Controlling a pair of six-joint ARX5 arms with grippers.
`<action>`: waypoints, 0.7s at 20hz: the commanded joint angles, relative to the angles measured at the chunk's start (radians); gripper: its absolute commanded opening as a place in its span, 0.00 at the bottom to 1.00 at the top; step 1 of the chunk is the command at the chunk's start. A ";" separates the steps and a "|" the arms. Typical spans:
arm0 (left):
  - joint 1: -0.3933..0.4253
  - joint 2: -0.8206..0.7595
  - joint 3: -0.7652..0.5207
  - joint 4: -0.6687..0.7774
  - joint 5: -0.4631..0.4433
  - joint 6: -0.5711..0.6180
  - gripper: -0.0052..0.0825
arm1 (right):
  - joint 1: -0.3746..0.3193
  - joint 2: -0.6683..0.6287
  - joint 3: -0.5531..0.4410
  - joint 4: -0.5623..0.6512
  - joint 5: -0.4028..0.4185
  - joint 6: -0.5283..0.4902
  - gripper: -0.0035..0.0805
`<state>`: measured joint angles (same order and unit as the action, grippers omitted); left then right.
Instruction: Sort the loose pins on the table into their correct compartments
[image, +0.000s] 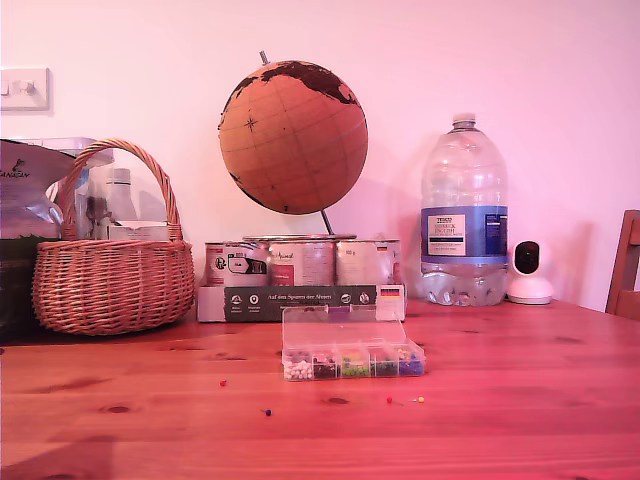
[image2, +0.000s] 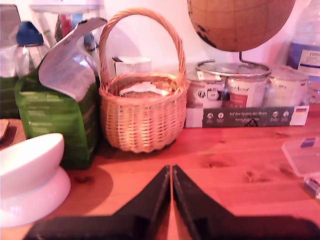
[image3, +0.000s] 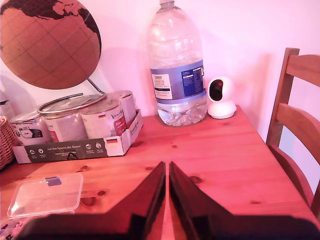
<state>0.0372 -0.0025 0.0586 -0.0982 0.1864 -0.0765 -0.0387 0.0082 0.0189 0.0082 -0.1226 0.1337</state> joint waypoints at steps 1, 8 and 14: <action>-0.010 -0.010 0.009 0.012 0.012 -0.007 0.03 | -0.001 -0.006 0.023 0.010 -0.006 0.024 0.03; -0.099 0.012 0.075 -0.010 0.067 -0.029 0.03 | 0.061 -0.004 0.083 -0.142 -0.015 0.044 0.03; -0.230 0.209 0.159 -0.043 0.079 -0.066 0.03 | 0.166 0.040 0.151 -0.236 0.018 0.079 0.03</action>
<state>-0.1791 0.1783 0.2031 -0.1459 0.2615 -0.1360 0.1162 0.0208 0.1535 -0.2234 -0.1123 0.2031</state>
